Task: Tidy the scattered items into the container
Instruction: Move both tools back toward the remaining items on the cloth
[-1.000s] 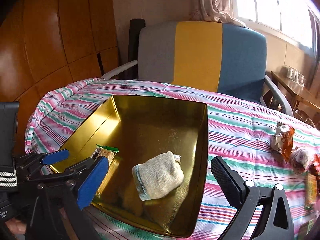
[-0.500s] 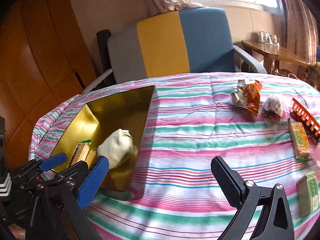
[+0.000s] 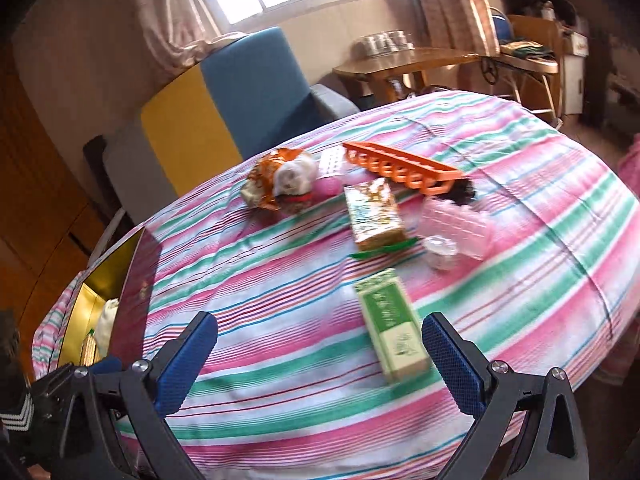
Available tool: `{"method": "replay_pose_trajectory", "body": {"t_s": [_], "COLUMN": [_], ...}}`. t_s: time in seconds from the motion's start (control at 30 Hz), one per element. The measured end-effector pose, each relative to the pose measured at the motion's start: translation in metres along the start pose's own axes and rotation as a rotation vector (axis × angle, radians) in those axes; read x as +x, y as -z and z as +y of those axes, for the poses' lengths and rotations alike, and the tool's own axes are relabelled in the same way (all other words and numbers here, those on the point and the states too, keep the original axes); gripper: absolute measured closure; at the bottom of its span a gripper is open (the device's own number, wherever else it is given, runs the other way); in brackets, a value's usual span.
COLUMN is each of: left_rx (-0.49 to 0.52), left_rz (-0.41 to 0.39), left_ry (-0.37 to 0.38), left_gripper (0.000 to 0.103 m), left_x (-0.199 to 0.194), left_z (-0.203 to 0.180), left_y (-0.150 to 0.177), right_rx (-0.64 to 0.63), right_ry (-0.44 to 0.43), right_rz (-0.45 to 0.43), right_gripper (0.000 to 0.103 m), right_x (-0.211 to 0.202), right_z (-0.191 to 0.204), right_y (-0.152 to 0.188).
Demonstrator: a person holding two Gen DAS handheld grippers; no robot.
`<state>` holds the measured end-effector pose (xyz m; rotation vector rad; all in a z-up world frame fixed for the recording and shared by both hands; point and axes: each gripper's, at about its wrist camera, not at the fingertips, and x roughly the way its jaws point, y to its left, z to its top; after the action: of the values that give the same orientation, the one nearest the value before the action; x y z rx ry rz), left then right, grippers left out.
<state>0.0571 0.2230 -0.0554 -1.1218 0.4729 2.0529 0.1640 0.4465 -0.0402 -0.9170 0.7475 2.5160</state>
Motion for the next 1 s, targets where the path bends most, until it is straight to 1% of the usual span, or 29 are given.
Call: {"method": "replay_pose_trajectory", "body": {"t_s": [0.07, 0.13, 0.23, 0.33, 0.4, 0.5, 0.53, 0.63, 0.8, 0.9, 1.0], "left_rx": [0.010, 0.010, 0.002, -0.008, -0.011, -0.014, -0.013, -0.006, 0.031, 0.070, 0.111], "left_rz": [0.027, 0.050, 0.071, 0.083, 0.086, 0.091, 0.092, 0.098, 0.066, 0.040, 0.034], "left_ry": [0.014, 0.018, 0.027, 0.029, 0.033, 0.046, 0.055, 0.082, 0.153, 0.196, 0.232], "left_gripper": [0.033, 0.033, 0.033, 0.033, 0.033, 0.033, 0.033, 0.033, 0.033, 0.032, 0.032], "left_x": [0.007, 0.013, 0.018, 0.022, 0.022, 0.023, 0.023, 0.025, 0.026, 0.027, 0.033], "left_z": [-0.004, -0.006, -0.005, -0.003, -0.002, -0.002, -0.002, -0.008, -0.033, -0.060, -0.088], "left_y": [0.003, 0.006, 0.008, 0.009, 0.008, 0.007, 0.006, 0.001, -0.026, -0.045, -0.063], "right_rx": [0.049, 0.091, 0.127, 0.174, 0.213, 0.274, 0.284, 0.296, 0.319, 0.338, 0.346], "right_ry": [0.020, 0.013, -0.015, -0.068, -0.179, -0.356, -0.376, -0.375, -0.274, -0.205, -0.145], "right_rz": [-0.006, -0.001, 0.008, 0.046, 0.106, 0.147, 0.145, 0.131, 0.082, 0.055, 0.032], "right_gripper": [0.000, 0.000, 0.000, 0.000, 0.000, 0.000, 0.000, 0.000, 0.000, 0.000, 0.000], "right_x": [-0.001, 0.003, 0.012, 0.029, 0.043, 0.052, 0.053, 0.048, 0.031, 0.022, 0.013], "right_z": [-0.021, -0.035, -0.046, -0.048, -0.045, -0.037, -0.036, -0.038, -0.064, -0.083, -0.101], "right_y": [-0.003, -0.006, -0.011, -0.014, -0.013, -0.010, -0.010, -0.011, -0.011, -0.011, -0.011]}}
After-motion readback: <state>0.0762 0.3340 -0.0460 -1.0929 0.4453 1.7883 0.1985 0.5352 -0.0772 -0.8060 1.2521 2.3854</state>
